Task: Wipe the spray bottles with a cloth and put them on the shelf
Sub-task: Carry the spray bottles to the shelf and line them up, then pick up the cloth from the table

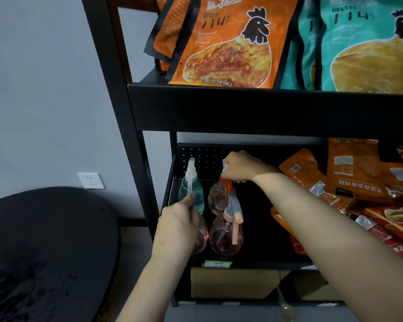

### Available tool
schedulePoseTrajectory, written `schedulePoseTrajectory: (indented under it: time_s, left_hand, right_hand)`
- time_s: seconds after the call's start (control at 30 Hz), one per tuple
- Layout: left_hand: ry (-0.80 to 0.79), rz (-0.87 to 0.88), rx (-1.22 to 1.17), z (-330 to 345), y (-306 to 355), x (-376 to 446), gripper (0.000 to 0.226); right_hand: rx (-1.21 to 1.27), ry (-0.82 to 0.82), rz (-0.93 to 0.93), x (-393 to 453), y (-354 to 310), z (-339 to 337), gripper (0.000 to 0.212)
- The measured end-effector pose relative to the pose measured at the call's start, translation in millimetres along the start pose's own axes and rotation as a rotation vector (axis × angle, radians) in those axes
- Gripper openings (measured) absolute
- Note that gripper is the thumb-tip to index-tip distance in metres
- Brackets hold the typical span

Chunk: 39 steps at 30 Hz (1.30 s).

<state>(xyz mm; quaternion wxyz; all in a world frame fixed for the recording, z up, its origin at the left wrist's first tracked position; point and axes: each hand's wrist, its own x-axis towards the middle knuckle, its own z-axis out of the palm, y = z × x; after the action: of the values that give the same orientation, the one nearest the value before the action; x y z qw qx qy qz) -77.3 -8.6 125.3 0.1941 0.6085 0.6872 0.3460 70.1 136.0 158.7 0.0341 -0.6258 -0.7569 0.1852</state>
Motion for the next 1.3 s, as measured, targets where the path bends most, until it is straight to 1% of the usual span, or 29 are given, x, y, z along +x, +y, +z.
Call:
schedulePoseTrajectory:
  time_s: [0.17, 0.2, 0.27, 0.33, 0.4, 0.57, 0.67, 0.8, 1.0, 1.13, 1.3]
  left_hand:
    - [-0.005, 0.045, -0.007, -2.7, 0.0, -1.1, 0.040]
    - [-0.008, 0.064, 0.004, -4.1, 0.3, -1.8, 0.041]
    - [-0.019, 0.122, 0.037, -7.8, -0.1, -4.0, 0.046]
    - [-0.043, 0.186, 0.061, -14.5, -0.8, -7.8, 0.051]
    - [-0.065, 0.247, 0.051, -23.5, -2.4, -12.0, 0.055]
    - [-0.061, 0.418, 0.038, -55.8, -5.1, -27.0, 0.056]
    - [-0.061, 0.459, 0.018, -77.8, -5.7, -36.3, 0.059]
    - [-0.025, 0.515, 0.052, -103.9, -11.4, -47.9, 0.069]
    - [0.025, 0.539, 0.196, -145.6, -31.6, -61.8, 0.077]
    - [0.049, 0.498, 0.270, -176.5, -55.9, -71.2, 0.083]
    - [0.078, 0.442, 0.362, -218.6, -92.6, -88.9, 0.089]
  right_hand:
    - [-0.030, 0.024, 0.002, -8.8, -0.4, 1.6, 0.025]
    - [-0.073, 0.044, 0.004, -12.3, -1.2, 1.4, 0.029]
    - [-0.167, 0.112, 0.000, -21.8, -3.9, -0.3, 0.045]
    - [-0.177, 0.183, -0.029, -35.0, -9.8, -2.8, 0.057]
    - [-0.143, 0.227, -0.084, -51.3, -18.2, -5.7, 0.058]
    - [-0.072, 0.302, -0.228, -100.8, -35.9, -6.9, 0.052]
    - [0.008, 0.350, -0.334, -128.8, -46.1, -6.0, 0.050]
    - [0.081, 0.358, -0.442, -157.0, -60.2, -0.8, 0.052]
    - [0.081, 0.304, -0.584, -182.2, -93.5, 9.2, 0.065]
    - [0.078, 0.242, -0.673, -192.5, -125.3, 17.3, 0.071]
    - [-0.016, 0.197, -0.771, -192.1, -173.2, 35.2, 0.080]
